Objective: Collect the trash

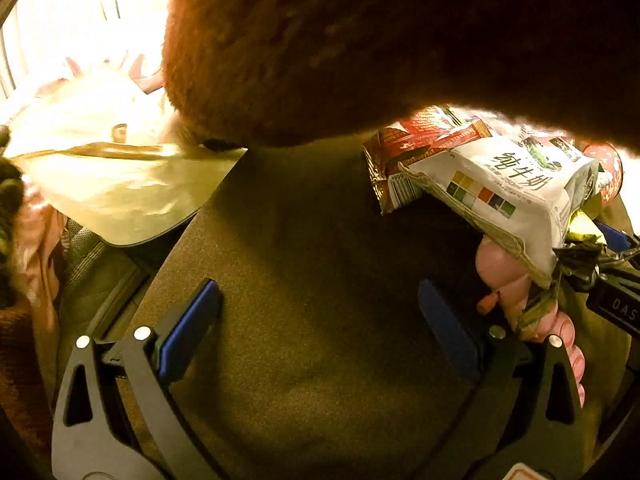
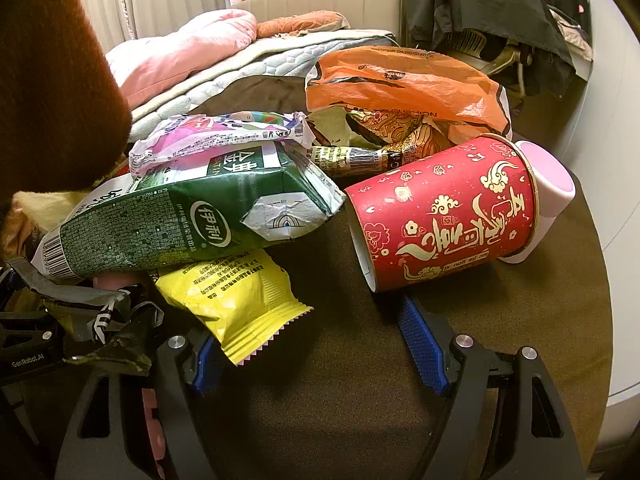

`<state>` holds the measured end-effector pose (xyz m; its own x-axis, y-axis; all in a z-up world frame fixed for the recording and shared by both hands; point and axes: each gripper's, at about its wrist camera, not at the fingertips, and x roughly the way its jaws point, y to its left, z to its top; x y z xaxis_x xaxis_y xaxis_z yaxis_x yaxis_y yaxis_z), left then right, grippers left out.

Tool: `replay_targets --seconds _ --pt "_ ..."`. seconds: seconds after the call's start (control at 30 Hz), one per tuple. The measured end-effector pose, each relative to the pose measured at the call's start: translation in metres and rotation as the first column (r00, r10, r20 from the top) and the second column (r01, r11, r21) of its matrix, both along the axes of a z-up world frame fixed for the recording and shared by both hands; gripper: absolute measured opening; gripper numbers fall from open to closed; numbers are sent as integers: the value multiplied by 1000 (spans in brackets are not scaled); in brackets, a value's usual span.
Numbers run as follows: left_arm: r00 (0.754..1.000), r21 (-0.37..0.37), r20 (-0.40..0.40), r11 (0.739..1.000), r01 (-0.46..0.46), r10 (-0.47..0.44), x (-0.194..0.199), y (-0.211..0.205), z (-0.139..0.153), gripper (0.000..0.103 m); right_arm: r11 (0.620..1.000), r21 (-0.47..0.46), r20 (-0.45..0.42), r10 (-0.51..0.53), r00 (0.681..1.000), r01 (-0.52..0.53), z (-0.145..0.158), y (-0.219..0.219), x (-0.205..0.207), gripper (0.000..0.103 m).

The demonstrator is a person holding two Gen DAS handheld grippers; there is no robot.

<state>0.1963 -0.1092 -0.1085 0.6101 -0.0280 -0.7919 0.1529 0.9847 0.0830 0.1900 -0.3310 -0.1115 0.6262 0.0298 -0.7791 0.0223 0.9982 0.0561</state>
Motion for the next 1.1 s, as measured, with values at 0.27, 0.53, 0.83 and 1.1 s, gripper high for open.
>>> replay_targets --seconds 0.27,0.53,0.83,1.1 --pt "1000 -1 -1 1000 0 0 -1 0 0 95 1000 0 0 0 1000 0 0 -1 0 73" --pt "1000 1 -1 1000 1 -1 0 -2 1 95 1000 0 0 0 1000 0 0 0 0 73" --pt "1000 1 -1 1000 2 -2 3 -1 0 95 1000 0 0 0 1000 0 0 1 0 73" --pt "1000 -1 -2 1000 2 -2 6 4 0 95 1000 -1 0 0 1000 0 0 1 0 73"
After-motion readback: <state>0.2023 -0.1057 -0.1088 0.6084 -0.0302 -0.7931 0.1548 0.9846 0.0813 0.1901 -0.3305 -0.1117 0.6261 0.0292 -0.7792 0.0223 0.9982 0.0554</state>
